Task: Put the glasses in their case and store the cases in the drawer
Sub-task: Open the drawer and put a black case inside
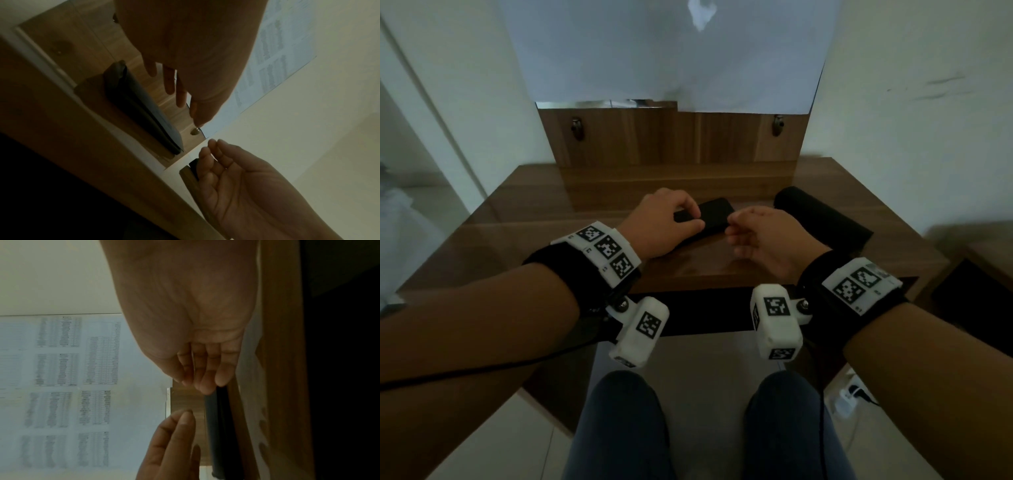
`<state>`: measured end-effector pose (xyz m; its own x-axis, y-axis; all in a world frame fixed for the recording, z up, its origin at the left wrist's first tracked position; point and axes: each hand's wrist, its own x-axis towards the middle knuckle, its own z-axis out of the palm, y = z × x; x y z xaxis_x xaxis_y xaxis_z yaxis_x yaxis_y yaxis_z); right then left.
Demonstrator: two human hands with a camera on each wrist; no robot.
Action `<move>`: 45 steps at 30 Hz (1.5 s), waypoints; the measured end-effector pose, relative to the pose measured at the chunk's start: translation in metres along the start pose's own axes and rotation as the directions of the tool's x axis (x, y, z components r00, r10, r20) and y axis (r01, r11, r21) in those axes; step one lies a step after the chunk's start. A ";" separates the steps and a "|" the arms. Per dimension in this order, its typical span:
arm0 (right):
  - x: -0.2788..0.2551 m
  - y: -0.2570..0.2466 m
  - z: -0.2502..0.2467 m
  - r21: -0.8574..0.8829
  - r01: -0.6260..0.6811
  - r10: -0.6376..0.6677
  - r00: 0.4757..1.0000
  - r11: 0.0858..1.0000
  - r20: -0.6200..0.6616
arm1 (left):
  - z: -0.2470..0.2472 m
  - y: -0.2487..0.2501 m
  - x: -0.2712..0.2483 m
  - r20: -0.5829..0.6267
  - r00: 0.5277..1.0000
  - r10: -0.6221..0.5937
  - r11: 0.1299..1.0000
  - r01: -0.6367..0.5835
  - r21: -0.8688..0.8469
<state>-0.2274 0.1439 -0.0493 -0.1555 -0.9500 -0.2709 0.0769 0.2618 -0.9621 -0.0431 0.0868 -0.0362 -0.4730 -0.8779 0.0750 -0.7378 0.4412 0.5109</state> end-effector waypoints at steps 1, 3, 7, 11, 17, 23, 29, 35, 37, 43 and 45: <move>-0.008 0.003 0.002 0.029 -0.001 -0.001 0.999 1.000 0.044 | 0.002 0.004 -0.005 -0.013 1.000 0.027 0.999 -0.027 -0.018; -0.021 0.012 0.005 0.080 -0.023 0.014 0.994 0.997 0.111 | 0.009 0.010 -0.014 -0.046 0.996 0.071 0.995 -0.074 -0.065; -0.039 0.035 0.009 0.140 -0.128 0.098 0.973 0.982 0.207 | 0.029 0.016 -0.035 -0.100 0.986 0.131 0.978 -0.145 -0.147; -0.052 0.065 0.009 0.177 -0.241 0.194 0.949 0.954 0.249 | 0.048 0.018 -0.054 -0.091 0.983 0.157 0.967 -0.171 -0.186; -0.049 0.114 0.002 0.348 -0.369 0.333 0.929 0.862 0.160 | 0.072 0.010 -0.069 -0.098 0.978 0.183 0.973 -0.195 -0.121; -0.029 0.157 -0.003 0.524 -0.369 0.417 0.908 0.768 0.028 | 0.087 0.000 -0.069 -0.234 0.952 0.195 0.964 -0.230 -0.131; -0.020 0.180 0.006 0.618 -0.274 0.386 0.921 0.737 -0.051 | 0.094 0.001 -0.064 -0.309 0.945 0.111 0.961 -0.181 -0.209; -0.022 0.192 0.009 0.751 -0.195 0.312 0.950 0.631 -0.015 | 0.096 0.000 -0.067 -0.330 0.934 0.139 0.956 -0.213 -0.200; -0.024 0.192 0.011 0.781 -0.194 0.310 0.951 0.593 0.000 | 0.096 0.000 -0.067 -0.328 0.934 0.141 0.956 -0.215 -0.201; -0.036 0.194 0.013 0.788 -0.199 0.322 0.947 0.583 0.001 | 0.099 -0.001 -0.068 -0.320 0.925 0.205 0.960 -0.253 -0.116; -0.043 0.195 0.011 0.778 -0.201 0.322 0.947 0.595 -0.002 | 0.099 -0.002 -0.070 -0.281 0.929 0.241 0.959 -0.272 -0.075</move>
<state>-0.1948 0.2343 -0.2243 -0.1245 -0.8149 -0.5660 0.8432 0.2138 -0.4933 -0.0560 0.1662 -0.1272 -0.4819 -0.7612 0.4340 -0.5432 0.6482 0.5337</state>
